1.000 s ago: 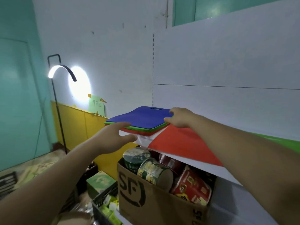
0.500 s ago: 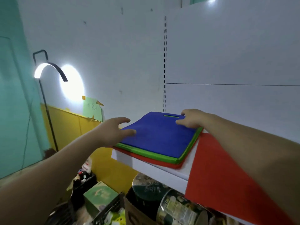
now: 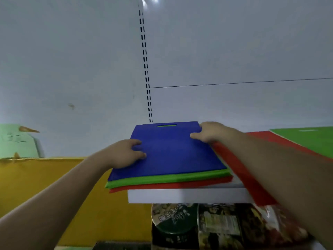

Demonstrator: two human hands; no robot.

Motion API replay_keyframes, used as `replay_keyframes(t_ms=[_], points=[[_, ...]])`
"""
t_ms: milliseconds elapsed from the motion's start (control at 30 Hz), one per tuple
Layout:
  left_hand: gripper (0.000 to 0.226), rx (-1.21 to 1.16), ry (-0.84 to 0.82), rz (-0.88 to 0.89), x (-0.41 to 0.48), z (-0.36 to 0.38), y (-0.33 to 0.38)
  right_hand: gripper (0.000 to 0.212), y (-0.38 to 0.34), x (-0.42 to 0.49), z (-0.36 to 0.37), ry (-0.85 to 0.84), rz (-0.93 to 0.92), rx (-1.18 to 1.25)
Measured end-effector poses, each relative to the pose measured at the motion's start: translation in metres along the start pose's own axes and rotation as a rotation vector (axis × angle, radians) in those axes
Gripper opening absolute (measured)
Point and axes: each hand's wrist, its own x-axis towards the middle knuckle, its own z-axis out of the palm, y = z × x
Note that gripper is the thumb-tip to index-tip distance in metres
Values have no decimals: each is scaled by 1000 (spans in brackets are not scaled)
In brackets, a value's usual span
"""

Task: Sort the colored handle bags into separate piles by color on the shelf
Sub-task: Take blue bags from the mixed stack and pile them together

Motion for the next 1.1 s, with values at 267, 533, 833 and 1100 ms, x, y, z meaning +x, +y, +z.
replay_keyframes(t_ms=[267, 533, 833, 1100], points=[[59, -60, -56, 75, 3, 6, -5, 54, -9, -30, 10, 126, 109, 94], [64, -71, -47, 62, 2, 8, -3, 52, -8, -28, 7, 250, 51, 324], [80, -99, -79, 15, 5, 7, 1, 49, -4, -30, 7, 289, -9, 193], [78, -57, -94, 77, 3, 9, 0, 56, -5, -51, -4, 362, 17, 191]])
